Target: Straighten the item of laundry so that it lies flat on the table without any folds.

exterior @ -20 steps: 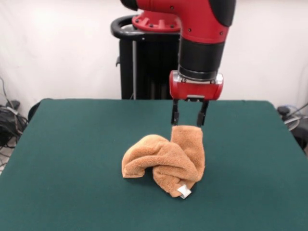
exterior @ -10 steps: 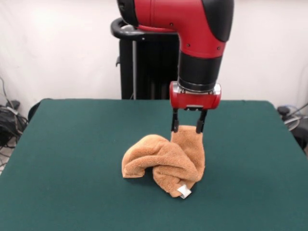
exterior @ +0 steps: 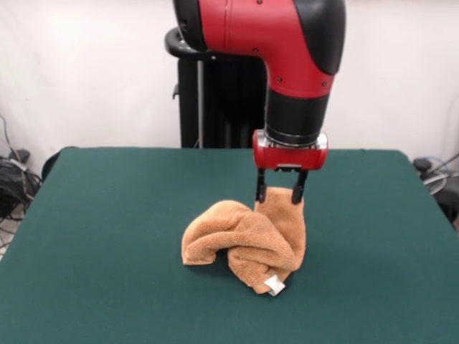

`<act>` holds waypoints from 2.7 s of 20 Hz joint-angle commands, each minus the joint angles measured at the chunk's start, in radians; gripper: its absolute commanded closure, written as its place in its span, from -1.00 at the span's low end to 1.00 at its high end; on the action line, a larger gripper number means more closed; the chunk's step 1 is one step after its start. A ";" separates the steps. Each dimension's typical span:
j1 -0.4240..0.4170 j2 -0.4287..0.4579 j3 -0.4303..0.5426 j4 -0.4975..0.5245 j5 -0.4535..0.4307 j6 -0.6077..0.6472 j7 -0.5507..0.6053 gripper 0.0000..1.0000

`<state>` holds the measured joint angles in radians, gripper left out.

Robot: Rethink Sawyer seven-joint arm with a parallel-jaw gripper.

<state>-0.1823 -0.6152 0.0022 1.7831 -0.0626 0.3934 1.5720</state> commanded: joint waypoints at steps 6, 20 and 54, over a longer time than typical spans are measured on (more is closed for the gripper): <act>-0.017 0.060 0.041 -0.055 -0.044 -0.031 0.081 -1.00; -0.060 0.017 0.059 -0.050 -0.053 0.013 0.041 -1.00; 0.002 -0.027 0.045 0.018 -0.044 -0.017 0.120 -1.00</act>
<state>-0.1766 -0.6501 0.0010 1.7765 -0.0930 0.3886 1.5720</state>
